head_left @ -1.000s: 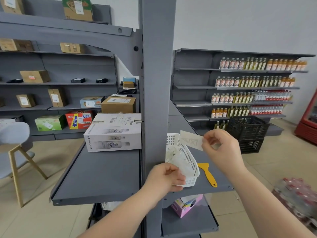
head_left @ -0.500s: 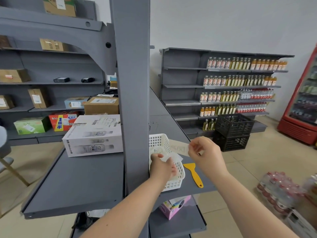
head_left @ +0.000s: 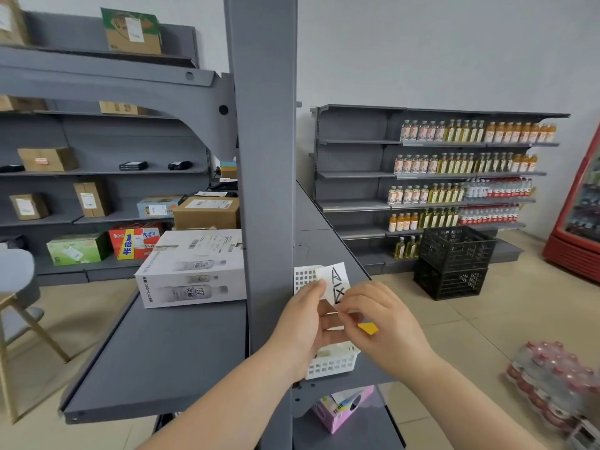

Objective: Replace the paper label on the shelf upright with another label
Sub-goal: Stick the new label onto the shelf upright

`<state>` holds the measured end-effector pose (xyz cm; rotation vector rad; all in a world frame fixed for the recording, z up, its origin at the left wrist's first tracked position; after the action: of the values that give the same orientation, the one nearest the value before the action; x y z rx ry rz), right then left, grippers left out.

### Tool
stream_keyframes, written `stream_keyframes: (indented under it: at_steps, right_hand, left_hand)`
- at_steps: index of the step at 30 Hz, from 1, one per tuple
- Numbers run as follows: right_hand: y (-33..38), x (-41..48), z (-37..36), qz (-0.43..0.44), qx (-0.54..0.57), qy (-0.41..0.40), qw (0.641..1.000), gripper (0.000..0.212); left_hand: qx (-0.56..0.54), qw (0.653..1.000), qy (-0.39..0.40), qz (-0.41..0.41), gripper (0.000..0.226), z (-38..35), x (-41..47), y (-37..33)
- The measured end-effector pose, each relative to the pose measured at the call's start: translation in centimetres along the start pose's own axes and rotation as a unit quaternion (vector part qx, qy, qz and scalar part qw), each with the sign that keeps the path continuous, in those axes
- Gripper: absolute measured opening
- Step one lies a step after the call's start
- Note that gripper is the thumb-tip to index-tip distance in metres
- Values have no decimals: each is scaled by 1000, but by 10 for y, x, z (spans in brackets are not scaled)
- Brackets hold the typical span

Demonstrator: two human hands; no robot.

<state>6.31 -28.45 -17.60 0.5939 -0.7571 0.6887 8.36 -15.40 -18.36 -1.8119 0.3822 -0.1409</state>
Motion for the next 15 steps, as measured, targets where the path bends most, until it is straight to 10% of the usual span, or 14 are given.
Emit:
stream_keyframes:
  at_steps: [5,9,15]
  right_hand:
    - [13,31,31,75,32,-49,995,14]
    - [18,68,67,-48,99,-155,982,13]
    - [26,108,76,-196,239,-70,948,5]
  left_hand:
    - [71,995,-12,-69,30,4,-13,-35]
    - [100,987,2,-123,27,-2,-26,-64]
    - [120,979,12,-165,24,-5,-40,-91]
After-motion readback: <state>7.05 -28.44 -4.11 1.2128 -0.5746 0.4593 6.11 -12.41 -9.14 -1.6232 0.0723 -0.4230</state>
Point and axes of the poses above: each hand's wrist, its own x-axis towards the middle knuckle, its own z-axis out of the back of the hand, y = z × x, the point moved 3 cm from there along x, towards the middle knuckle, and after that the axes turned 7 degrees about x, right-handed, at the moved point
